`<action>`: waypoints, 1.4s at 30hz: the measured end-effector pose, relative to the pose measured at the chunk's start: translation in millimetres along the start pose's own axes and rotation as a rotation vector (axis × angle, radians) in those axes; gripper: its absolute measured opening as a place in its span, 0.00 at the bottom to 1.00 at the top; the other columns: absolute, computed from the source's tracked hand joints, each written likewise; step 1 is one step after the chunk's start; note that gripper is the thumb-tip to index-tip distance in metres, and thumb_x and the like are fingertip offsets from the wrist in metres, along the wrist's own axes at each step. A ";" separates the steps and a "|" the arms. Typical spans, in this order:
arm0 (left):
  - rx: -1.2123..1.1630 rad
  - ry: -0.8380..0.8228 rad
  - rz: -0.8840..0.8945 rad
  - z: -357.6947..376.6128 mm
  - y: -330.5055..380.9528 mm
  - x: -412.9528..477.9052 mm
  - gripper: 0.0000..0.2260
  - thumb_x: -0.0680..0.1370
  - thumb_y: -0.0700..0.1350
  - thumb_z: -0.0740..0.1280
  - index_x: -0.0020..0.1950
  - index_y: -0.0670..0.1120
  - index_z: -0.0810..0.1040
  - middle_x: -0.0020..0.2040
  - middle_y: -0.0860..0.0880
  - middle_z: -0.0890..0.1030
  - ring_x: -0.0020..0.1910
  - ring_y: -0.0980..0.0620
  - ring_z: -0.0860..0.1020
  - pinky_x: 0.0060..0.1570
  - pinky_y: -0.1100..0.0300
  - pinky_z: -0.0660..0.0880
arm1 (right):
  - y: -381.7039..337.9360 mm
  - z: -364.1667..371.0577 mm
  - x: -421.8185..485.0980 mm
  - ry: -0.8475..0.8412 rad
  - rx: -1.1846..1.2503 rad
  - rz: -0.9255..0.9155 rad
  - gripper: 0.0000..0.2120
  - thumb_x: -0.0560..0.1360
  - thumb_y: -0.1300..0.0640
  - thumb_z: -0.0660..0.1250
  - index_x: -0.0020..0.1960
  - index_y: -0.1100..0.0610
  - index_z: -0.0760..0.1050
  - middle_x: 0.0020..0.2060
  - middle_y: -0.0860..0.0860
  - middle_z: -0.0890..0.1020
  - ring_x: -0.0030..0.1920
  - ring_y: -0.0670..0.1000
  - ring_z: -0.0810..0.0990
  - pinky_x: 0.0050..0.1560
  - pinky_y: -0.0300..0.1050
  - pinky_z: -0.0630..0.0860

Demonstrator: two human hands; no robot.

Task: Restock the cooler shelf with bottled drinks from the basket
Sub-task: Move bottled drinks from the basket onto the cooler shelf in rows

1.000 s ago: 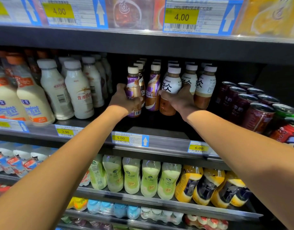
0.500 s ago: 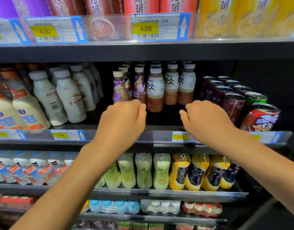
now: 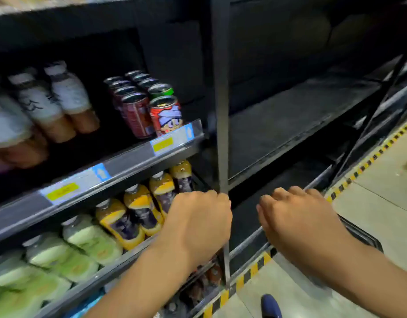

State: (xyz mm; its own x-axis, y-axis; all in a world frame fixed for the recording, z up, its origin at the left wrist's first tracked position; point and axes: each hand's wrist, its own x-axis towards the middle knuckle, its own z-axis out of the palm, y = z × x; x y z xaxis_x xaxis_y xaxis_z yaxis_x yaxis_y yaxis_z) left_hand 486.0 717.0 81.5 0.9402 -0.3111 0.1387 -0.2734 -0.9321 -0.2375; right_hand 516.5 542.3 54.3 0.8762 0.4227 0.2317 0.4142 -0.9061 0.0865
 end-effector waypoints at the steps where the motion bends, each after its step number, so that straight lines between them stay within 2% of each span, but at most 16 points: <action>1: -0.004 -0.033 0.063 6.8 14.9 15.9 0.15 0.67 0.44 0.73 0.31 0.51 0.66 0.27 0.51 0.70 0.22 0.47 0.72 0.26 0.64 0.44 | 15.4 4.0 -8.0 -0.066 0.010 0.046 0.16 0.75 0.51 0.55 0.34 0.54 0.75 0.30 0.53 0.78 0.32 0.59 0.78 0.33 0.49 0.69; 4: -0.046 -0.043 0.187 36.2 68.3 66.8 0.11 0.76 0.47 0.66 0.37 0.49 0.66 0.33 0.49 0.74 0.29 0.48 0.76 0.25 0.61 0.54 | 67.4 28.4 -29.9 -0.271 -0.002 0.185 0.13 0.78 0.49 0.55 0.48 0.51 0.77 0.45 0.51 0.81 0.48 0.59 0.79 0.45 0.51 0.69; 7: -0.156 -0.096 0.298 57.8 131.7 118.1 0.12 0.64 0.45 0.74 0.30 0.49 0.70 0.25 0.50 0.72 0.22 0.48 0.72 0.23 0.59 0.60 | 120.4 55.5 -47.4 -0.359 -0.009 0.388 0.13 0.70 0.52 0.58 0.41 0.52 0.82 0.37 0.54 0.83 0.39 0.60 0.81 0.42 0.52 0.72; 10: -0.149 -0.132 0.422 100.7 196.0 171.5 0.09 0.63 0.45 0.75 0.33 0.48 0.75 0.29 0.47 0.75 0.28 0.45 0.76 0.26 0.55 0.70 | 181.0 89.7 -62.3 -0.352 0.022 0.558 0.15 0.64 0.55 0.56 0.32 0.57 0.81 0.31 0.59 0.82 0.32 0.61 0.81 0.35 0.54 0.76; 13: -0.174 -0.307 0.485 120.9 256.2 228.7 0.06 0.71 0.47 0.71 0.43 0.47 0.78 0.40 0.46 0.79 0.42 0.44 0.78 0.39 0.51 0.73 | 242.3 122.1 -75.9 -0.450 0.026 0.716 0.05 0.57 0.56 0.71 0.31 0.57 0.81 0.29 0.57 0.81 0.29 0.61 0.80 0.30 0.50 0.75; 15: -0.192 -0.367 0.485 143.9 293.4 269.2 0.09 0.79 0.49 0.61 0.53 0.47 0.77 0.51 0.46 0.79 0.54 0.44 0.76 0.51 0.50 0.71 | 286.6 153.6 -82.7 -0.536 0.085 0.818 0.12 0.53 0.54 0.77 0.34 0.57 0.82 0.31 0.56 0.81 0.31 0.60 0.80 0.32 0.50 0.75; 18: -0.301 -0.374 0.541 189.6 345.4 319.3 0.12 0.73 0.47 0.59 0.46 0.45 0.80 0.42 0.46 0.80 0.46 0.44 0.78 0.45 0.51 0.75 | 343.1 188.9 -76.7 -0.724 0.127 0.874 0.16 0.68 0.50 0.69 0.52 0.55 0.83 0.45 0.57 0.83 0.46 0.61 0.81 0.45 0.55 0.75; 19: -0.291 -0.435 0.532 205.3 359.5 333.7 0.13 0.74 0.46 0.58 0.50 0.45 0.81 0.47 0.45 0.80 0.50 0.44 0.77 0.50 0.50 0.75 | 360.1 204.7 -73.2 -0.762 0.134 0.888 0.17 0.72 0.51 0.64 0.58 0.54 0.81 0.50 0.58 0.83 0.51 0.62 0.80 0.49 0.57 0.74; 21: -0.265 -0.571 0.520 239.1 383.3 364.8 0.18 0.80 0.47 0.55 0.68 0.47 0.72 0.64 0.46 0.75 0.67 0.44 0.69 0.66 0.48 0.66 | 389.5 237.0 -63.9 -0.764 0.154 0.893 0.16 0.67 0.52 0.66 0.50 0.56 0.85 0.43 0.60 0.84 0.43 0.63 0.82 0.42 0.60 0.76; 23: -0.268 -0.617 0.530 274.4 402.4 398.1 0.19 0.81 0.48 0.54 0.73 0.49 0.66 0.71 0.47 0.71 0.72 0.44 0.64 0.71 0.48 0.60 | 416.7 269.6 -51.7 -0.827 0.218 0.887 0.16 0.60 0.49 0.68 0.40 0.57 0.86 0.35 0.59 0.84 0.35 0.62 0.81 0.33 0.58 0.76; 25: -0.289 -0.628 0.516 307.8 417.1 427.9 0.18 0.82 0.49 0.54 0.71 0.50 0.68 0.69 0.48 0.72 0.70 0.46 0.65 0.71 0.50 0.60 | 442.7 302.8 -36.8 -0.905 0.247 0.872 0.17 0.69 0.50 0.65 0.53 0.54 0.84 0.46 0.57 0.84 0.48 0.61 0.81 0.46 0.59 0.75; 27: -0.306 -0.691 0.503 344.5 427.9 454.5 0.16 0.82 0.49 0.56 0.69 0.50 0.70 0.68 0.48 0.73 0.69 0.47 0.67 0.69 0.51 0.62 | 462.7 348.0 -24.9 -0.868 0.257 0.859 0.21 0.79 0.49 0.57 0.71 0.53 0.71 0.64 0.55 0.76 0.65 0.59 0.72 0.62 0.58 0.66; 28: -0.292 -0.717 0.498 365.8 431.8 466.5 0.15 0.81 0.49 0.56 0.68 0.50 0.71 0.67 0.48 0.73 0.68 0.46 0.68 0.67 0.50 0.63 | 471.7 369.2 -18.8 -0.887 0.272 0.838 0.23 0.80 0.49 0.56 0.73 0.53 0.67 0.68 0.54 0.73 0.69 0.59 0.68 0.66 0.57 0.63; 34: -0.223 -0.889 0.493 513.3 462.7 527.8 0.13 0.80 0.48 0.59 0.62 0.48 0.74 0.61 0.46 0.77 0.61 0.45 0.74 0.60 0.49 0.70 | 508.6 525.0 3.9 -1.082 0.344 0.835 0.23 0.77 0.49 0.62 0.70 0.54 0.70 0.68 0.55 0.72 0.69 0.60 0.67 0.68 0.59 0.62; 39: -0.179 -0.963 0.551 657.6 502.2 549.2 0.13 0.80 0.48 0.59 0.62 0.47 0.75 0.61 0.45 0.77 0.61 0.43 0.74 0.57 0.50 0.70 | 521.1 688.5 0.9 -1.272 0.366 0.814 0.24 0.78 0.51 0.62 0.72 0.55 0.67 0.71 0.57 0.69 0.72 0.61 0.64 0.69 0.61 0.61; 42: -0.177 -0.990 0.557 742.4 522.1 547.7 0.14 0.80 0.49 0.60 0.63 0.46 0.76 0.61 0.44 0.78 0.60 0.43 0.75 0.56 0.51 0.71 | 520.2 782.7 -11.3 -1.315 0.390 0.886 0.22 0.79 0.51 0.59 0.72 0.56 0.68 0.71 0.57 0.70 0.72 0.61 0.64 0.70 0.61 0.61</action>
State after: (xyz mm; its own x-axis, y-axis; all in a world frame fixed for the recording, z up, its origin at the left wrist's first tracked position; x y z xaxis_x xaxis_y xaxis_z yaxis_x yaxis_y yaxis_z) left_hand 1009.0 197.6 -680.4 0.4055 -0.4791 -0.7785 -0.6526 -0.7481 0.1204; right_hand 914.9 81.9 -661.7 0.3708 -0.2873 -0.8832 -0.4492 -0.8878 0.1002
